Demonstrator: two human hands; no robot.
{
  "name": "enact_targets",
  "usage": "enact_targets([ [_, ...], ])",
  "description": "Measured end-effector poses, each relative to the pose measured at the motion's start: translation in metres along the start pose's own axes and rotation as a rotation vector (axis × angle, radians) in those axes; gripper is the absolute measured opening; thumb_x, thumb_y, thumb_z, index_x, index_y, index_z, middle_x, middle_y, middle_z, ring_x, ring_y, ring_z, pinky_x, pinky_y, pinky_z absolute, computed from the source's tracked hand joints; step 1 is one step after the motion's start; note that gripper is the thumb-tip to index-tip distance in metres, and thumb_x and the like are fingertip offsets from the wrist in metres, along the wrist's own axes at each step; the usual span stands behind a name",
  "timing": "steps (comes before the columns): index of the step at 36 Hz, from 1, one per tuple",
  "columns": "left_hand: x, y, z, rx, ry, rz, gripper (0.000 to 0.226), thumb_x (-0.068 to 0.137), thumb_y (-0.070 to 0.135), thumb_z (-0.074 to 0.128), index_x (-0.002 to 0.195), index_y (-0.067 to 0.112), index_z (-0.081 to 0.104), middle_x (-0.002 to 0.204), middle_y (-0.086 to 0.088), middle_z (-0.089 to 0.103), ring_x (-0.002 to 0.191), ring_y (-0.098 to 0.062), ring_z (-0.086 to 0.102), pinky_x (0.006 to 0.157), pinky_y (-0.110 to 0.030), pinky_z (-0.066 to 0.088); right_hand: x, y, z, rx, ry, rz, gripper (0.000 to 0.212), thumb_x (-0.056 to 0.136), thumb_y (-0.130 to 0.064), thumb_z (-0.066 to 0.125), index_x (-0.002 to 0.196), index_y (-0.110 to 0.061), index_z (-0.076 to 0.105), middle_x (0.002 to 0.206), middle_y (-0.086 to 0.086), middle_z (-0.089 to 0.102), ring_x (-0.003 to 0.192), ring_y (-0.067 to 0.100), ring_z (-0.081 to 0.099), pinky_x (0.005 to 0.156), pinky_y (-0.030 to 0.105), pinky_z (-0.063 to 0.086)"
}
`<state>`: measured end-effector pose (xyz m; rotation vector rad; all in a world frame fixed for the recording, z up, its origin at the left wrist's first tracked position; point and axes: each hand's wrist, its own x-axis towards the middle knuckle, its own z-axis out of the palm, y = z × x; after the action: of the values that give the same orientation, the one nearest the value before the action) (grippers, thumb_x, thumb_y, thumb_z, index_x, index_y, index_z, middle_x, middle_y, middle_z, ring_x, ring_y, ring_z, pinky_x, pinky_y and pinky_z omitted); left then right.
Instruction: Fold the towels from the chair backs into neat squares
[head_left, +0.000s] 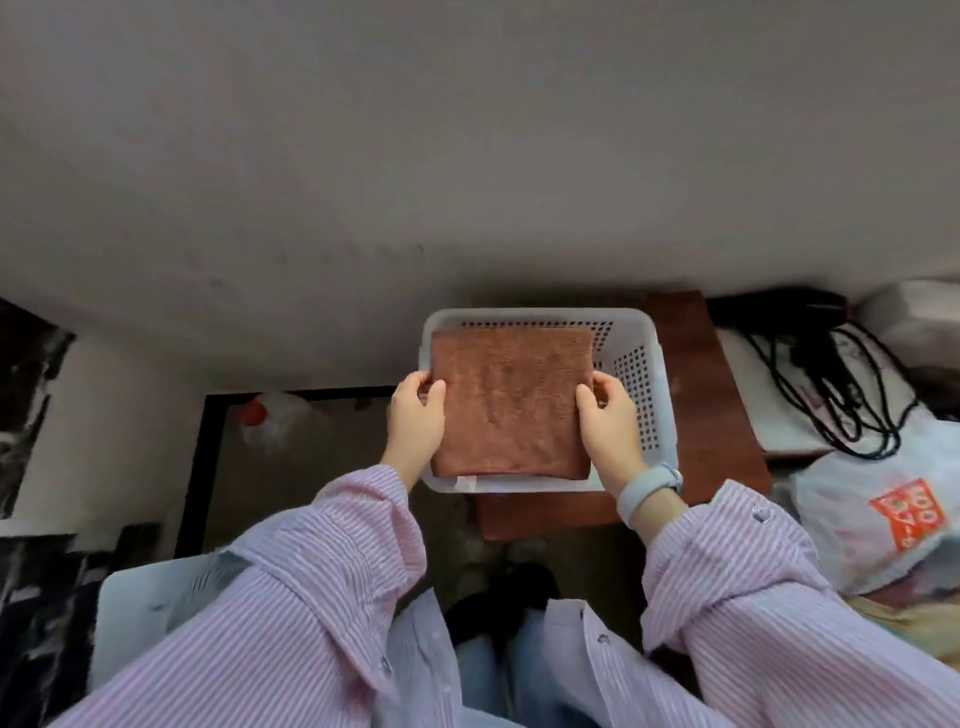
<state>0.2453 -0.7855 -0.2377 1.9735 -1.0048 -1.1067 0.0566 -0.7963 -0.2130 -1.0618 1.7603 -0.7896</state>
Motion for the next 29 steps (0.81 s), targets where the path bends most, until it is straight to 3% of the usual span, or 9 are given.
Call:
enact_targets([
  [6, 0.022, -0.01, 0.008, 0.201, 0.045, 0.04, 0.032, 0.094, 0.023, 0.046, 0.122, 0.009, 0.053, 0.115, -0.009, 0.057, 0.106, -0.023, 0.054, 0.092, -0.03, 0.041, 0.036, 0.019, -0.001, -0.1, -0.087, 0.069, 0.025, 0.093, -0.017, 0.047, 0.117, -0.011, 0.054, 0.105, 0.001, 0.058, 0.102, 0.021, 0.056, 0.091, 0.037, 0.048],
  [9, 0.019, -0.007, 0.012, 0.315, 0.147, 0.097, 0.041, 0.091, 0.02, 0.05, 0.132, 0.013, 0.043, 0.129, -0.007, 0.044, 0.118, -0.021, 0.043, 0.099, -0.033, 0.035, 0.041, 0.023, -0.004, -0.145, -0.065, 0.104, 0.038, 0.089, -0.02, 0.053, 0.125, -0.012, 0.047, 0.119, 0.005, 0.053, 0.112, 0.02, 0.052, 0.098, 0.039, 0.044],
  [11, 0.013, -0.001, 0.017, 0.437, 0.247, 0.238, 0.046, 0.09, 0.017, 0.049, 0.135, 0.013, 0.039, 0.135, -0.007, 0.039, 0.125, -0.022, 0.034, 0.102, -0.035, 0.031, 0.037, 0.022, -0.007, -0.215, 0.066, -0.045, 0.044, 0.088, -0.023, 0.053, 0.13, -0.015, 0.042, 0.128, 0.004, 0.045, 0.12, 0.018, 0.044, 0.105, 0.038, 0.037],
  [13, 0.012, 0.004, 0.024, 0.591, 0.252, 0.406, 0.046, 0.089, 0.017, 0.043, 0.135, 0.012, 0.039, 0.139, -0.009, 0.04, 0.129, -0.024, 0.033, 0.106, -0.04, 0.029, 0.031, 0.016, -0.007, -0.388, 0.155, -0.313, 0.045, 0.087, -0.024, 0.048, 0.131, -0.015, 0.042, 0.13, 0.007, 0.045, 0.124, 0.021, 0.04, 0.107, 0.043, 0.033],
  [16, 0.019, 0.003, 0.038, 0.825, 0.113, 0.521, 0.049, 0.091, 0.025, 0.032, 0.138, 0.012, 0.036, 0.145, -0.01, 0.037, 0.137, -0.027, 0.028, 0.112, -0.045, 0.021, 0.037, 0.016, 0.004, -0.761, 0.061, -0.646, 0.048, 0.086, -0.023, 0.039, 0.134, -0.016, 0.041, 0.14, 0.012, 0.041, 0.133, 0.027, 0.03, 0.113, 0.054, 0.017],
  [18, 0.023, -0.003, 0.047, 0.926, 0.052, 0.502, 0.054, 0.092, 0.03, 0.027, 0.142, 0.011, 0.028, 0.15, -0.011, 0.029, 0.14, -0.029, 0.021, 0.114, -0.048, 0.014, 0.043, 0.021, 0.014, -0.923, -0.064, -0.697, 0.051, 0.088, -0.028, 0.035, 0.139, -0.021, 0.034, 0.149, 0.013, 0.03, 0.139, 0.029, 0.016, 0.114, 0.051, 0.003],
  [20, 0.026, -0.011, 0.052, 0.965, 0.033, 0.465, 0.058, 0.092, 0.034, 0.023, 0.145, 0.011, 0.016, 0.153, -0.01, 0.02, 0.142, -0.027, 0.012, 0.114, -0.048, 0.01, 0.05, 0.032, 0.021, -0.991, -0.137, -0.67, 0.054, 0.09, -0.035, 0.032, 0.142, -0.025, 0.026, 0.152, 0.014, 0.022, 0.14, 0.031, 0.007, 0.113, 0.049, -0.002],
  [23, 0.029, -0.024, 0.056, 1.008, 0.04, 0.454, 0.06, 0.093, 0.038, 0.022, 0.144, 0.015, 0.003, 0.154, -0.008, 0.015, 0.142, -0.025, 0.004, 0.115, -0.049, 0.007, 0.06, 0.052, 0.027, -1.02, -0.17, -0.637, 0.058, 0.09, -0.041, 0.031, 0.144, -0.028, 0.017, 0.153, 0.015, 0.017, 0.14, 0.032, 0.002, 0.112, 0.048, 0.001],
  [29, 0.032, -0.029, 0.064, 1.044, 0.05, 0.414, 0.062, 0.091, 0.039, 0.026, 0.145, 0.017, 0.006, 0.154, -0.008, 0.019, 0.142, -0.024, 0.006, 0.115, -0.051, 0.006, 0.068, 0.064, 0.031, -1.041, -0.175, -0.646, 0.059, 0.09, -0.042, 0.032, 0.144, -0.026, 0.018, 0.153, 0.015, 0.019, 0.14, 0.033, 0.003, 0.112, 0.047, 0.001],
])
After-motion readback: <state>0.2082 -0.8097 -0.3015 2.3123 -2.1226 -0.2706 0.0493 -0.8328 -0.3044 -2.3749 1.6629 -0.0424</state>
